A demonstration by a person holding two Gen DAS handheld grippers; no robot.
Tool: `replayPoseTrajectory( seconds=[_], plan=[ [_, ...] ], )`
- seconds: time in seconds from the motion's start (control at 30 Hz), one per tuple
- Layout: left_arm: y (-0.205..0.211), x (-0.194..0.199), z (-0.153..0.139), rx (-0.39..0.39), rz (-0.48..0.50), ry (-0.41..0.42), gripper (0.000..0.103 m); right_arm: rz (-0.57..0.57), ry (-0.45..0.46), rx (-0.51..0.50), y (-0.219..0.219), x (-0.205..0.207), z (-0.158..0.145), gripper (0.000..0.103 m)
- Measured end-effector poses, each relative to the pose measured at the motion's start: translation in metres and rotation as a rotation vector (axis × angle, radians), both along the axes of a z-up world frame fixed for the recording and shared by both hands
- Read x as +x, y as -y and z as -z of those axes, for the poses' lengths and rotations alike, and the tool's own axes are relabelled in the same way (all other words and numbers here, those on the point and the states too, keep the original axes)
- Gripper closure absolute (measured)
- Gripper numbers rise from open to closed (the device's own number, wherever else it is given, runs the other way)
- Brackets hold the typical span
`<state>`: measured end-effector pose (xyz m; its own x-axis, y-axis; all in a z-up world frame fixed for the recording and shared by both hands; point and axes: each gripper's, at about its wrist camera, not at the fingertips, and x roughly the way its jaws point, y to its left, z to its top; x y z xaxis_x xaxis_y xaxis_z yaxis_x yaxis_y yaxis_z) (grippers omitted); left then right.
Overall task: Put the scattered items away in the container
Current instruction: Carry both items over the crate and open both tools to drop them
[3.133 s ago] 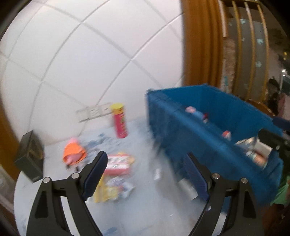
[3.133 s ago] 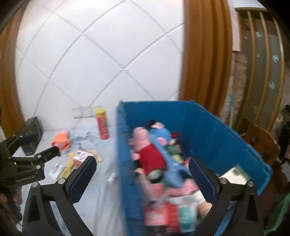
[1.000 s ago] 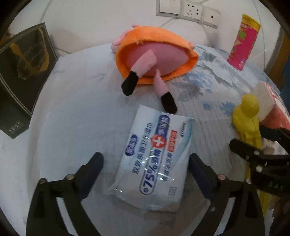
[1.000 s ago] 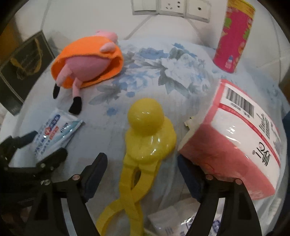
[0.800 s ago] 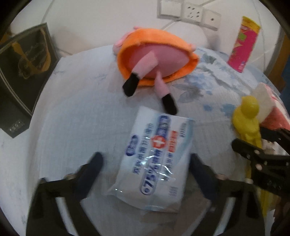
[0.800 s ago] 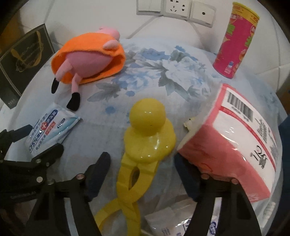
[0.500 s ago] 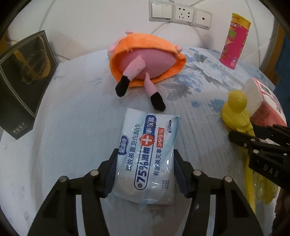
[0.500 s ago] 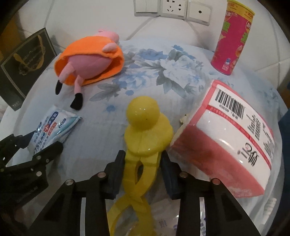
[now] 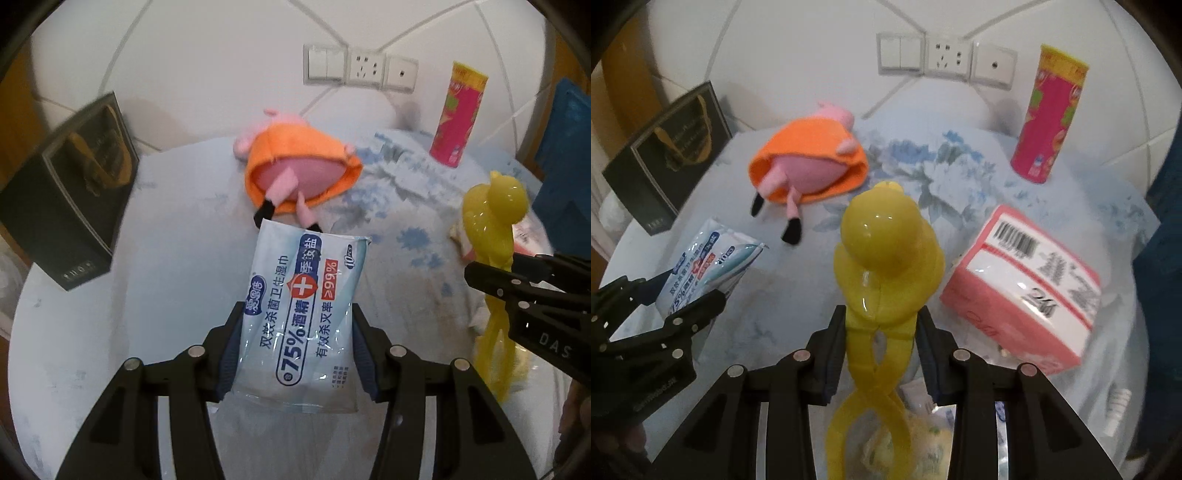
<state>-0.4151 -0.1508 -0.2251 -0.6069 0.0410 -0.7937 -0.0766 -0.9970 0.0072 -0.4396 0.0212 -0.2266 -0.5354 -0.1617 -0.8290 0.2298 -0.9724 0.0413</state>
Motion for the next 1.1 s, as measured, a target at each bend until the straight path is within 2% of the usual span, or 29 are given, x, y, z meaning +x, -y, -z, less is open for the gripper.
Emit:
replayPoseTrajectory(
  seconds=[0.27,0.47,0.67,0.83,1.1],
  plan=[
    [-0.002,0.036,-0.061,0.019,0.026,-0.091,0.051,0.022,-0.099,-0.016,-0.002,0.036,-0.065,0.07],
    [-0.008,0.066,-0.115,0.028,0.066,-0.17,0.051,0.055,-0.19,-0.026,-0.007,0.075,-0.125,0.07],
    [-0.033,0.092,-0.163,0.054,0.143,-0.239,0.051,0.108,-0.271,-0.018,-0.022,0.119,-0.185,0.07],
    [-0.074,0.107,-0.201,0.091,0.208,-0.298,0.051,0.176,-0.359,0.004,-0.057,0.156,-0.235,0.07],
    [-0.197,0.134,-0.269,0.152,0.331,-0.412,0.051,0.291,-0.526,0.028,-0.167,0.217,-0.315,0.07]
  ],
)
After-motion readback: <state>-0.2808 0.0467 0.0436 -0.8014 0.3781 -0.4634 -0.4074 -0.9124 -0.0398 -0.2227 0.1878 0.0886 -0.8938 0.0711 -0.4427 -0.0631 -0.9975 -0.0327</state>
